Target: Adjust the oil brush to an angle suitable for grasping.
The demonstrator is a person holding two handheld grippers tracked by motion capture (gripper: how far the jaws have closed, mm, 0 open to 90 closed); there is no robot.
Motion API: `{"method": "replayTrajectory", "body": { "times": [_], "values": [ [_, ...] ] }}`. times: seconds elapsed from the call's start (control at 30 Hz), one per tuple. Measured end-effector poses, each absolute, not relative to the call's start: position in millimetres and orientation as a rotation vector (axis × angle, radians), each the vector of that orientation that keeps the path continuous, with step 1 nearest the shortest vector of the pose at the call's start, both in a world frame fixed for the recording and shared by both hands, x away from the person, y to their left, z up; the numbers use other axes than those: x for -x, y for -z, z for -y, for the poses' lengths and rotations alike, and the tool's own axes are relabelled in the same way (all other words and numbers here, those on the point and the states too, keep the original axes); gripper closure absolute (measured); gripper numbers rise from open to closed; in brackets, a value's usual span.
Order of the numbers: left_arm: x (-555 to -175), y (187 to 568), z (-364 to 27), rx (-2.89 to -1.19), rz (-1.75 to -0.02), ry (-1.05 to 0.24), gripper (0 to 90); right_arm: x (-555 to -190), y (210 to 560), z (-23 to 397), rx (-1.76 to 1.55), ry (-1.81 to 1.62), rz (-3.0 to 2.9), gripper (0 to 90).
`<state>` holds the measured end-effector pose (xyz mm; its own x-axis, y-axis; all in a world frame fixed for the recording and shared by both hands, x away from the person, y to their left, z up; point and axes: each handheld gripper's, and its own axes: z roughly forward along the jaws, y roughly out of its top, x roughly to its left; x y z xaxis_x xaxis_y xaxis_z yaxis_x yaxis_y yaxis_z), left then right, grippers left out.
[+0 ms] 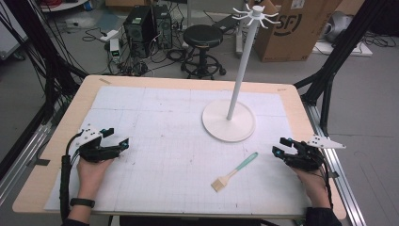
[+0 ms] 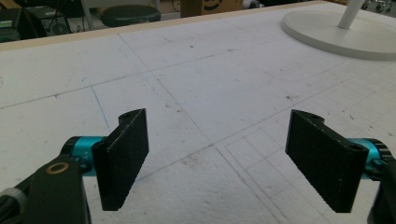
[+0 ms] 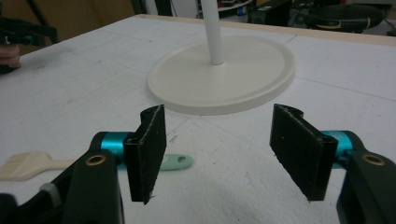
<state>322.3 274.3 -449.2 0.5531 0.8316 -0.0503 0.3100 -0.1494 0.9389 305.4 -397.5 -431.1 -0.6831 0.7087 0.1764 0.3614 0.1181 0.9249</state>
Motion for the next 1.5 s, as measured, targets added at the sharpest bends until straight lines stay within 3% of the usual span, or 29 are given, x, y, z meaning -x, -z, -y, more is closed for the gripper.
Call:
{"method": "replayTrajectory", "body": {
  "times": [0.27,0.57,0.83,1.5],
  "values": [
    [-322,449,-274,-1.717,-0.959,-0.606,22.9,-307,433,394,-1.028,-1.562,-2.146,53.8],
    [-322,449,-274,-1.720,-0.956,-0.609,23.8,-309,438,392,-1.026,-1.519,-2.211,75.5],
    [-322,449,-274,-1.721,-0.954,-0.608,23.9,-310,442,389,-1.013,-1.490,-2.282,87.7],
    [-322,449,-274,-1.724,-0.951,-0.606,23.9,-313,449,364,-0.944,-1.247,-2.426,89.9]
  ]
}}
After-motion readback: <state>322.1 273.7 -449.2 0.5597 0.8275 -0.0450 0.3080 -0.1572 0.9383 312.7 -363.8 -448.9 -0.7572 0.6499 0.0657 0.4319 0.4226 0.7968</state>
